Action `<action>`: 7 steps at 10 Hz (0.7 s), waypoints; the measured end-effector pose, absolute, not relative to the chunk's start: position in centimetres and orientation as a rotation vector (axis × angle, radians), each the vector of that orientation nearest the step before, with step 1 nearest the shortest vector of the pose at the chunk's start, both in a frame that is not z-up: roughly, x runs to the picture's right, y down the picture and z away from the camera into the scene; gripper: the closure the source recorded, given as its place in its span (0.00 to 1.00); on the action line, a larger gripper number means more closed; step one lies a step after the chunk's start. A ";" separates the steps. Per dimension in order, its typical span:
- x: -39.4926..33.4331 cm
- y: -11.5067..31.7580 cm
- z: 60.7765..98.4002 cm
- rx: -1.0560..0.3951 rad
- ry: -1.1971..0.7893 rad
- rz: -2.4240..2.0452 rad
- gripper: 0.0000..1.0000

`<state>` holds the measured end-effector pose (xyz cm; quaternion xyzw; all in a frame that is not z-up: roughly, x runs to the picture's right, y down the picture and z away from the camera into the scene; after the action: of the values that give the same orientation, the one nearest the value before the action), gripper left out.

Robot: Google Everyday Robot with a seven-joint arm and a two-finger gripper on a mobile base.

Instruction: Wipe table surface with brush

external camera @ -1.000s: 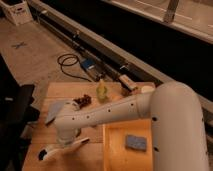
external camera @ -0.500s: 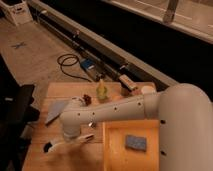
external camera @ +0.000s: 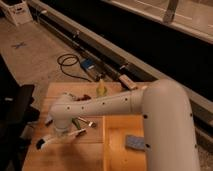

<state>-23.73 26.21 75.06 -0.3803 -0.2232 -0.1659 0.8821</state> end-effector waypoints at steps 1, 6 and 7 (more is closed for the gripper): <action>-23.6 26.7 75.2 -0.802 -0.465 -0.350 1.00; -19.5 30.8 74.2 -0.824 -0.445 -0.313 1.00; -18.2 30.8 74.2 -0.822 -0.431 -0.291 1.00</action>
<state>-18.15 30.79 74.18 -0.3949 -0.2069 -0.1397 0.8842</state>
